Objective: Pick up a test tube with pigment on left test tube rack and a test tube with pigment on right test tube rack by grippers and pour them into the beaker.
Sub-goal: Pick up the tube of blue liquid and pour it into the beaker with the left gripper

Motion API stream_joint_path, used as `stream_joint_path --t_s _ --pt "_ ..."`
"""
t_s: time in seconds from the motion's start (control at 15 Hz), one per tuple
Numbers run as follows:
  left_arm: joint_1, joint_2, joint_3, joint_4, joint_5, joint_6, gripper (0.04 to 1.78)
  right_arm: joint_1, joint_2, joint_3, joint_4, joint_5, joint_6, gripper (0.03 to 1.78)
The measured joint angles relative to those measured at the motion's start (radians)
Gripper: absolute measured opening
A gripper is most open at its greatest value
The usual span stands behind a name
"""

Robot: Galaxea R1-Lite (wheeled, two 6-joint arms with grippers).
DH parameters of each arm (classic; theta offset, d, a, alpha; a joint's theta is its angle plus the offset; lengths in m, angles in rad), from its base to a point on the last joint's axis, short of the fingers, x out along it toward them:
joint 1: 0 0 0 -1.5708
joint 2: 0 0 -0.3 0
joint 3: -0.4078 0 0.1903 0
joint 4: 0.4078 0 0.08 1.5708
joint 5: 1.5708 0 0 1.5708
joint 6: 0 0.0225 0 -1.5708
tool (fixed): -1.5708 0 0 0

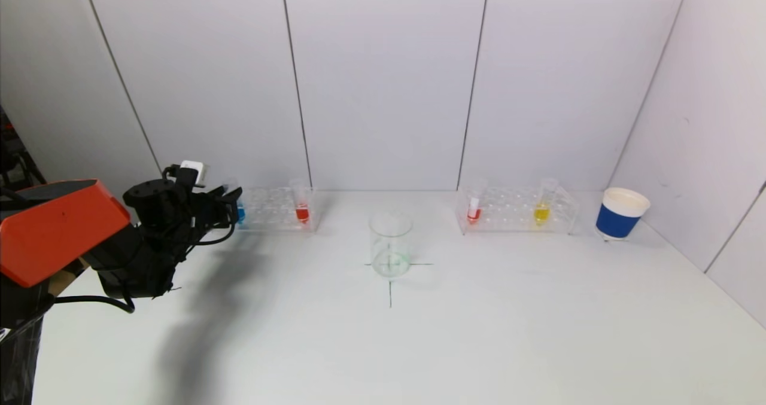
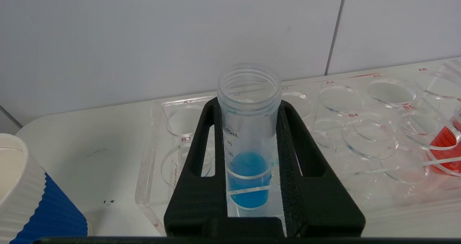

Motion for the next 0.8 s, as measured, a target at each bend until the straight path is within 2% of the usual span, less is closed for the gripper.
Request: stream_joint_path --t_s 0.8 --pt "0.001 -0.096 0.008 0.04 0.022 0.0 0.43 0.0 0.0 0.0 0.0 0.0 0.0 1.77"
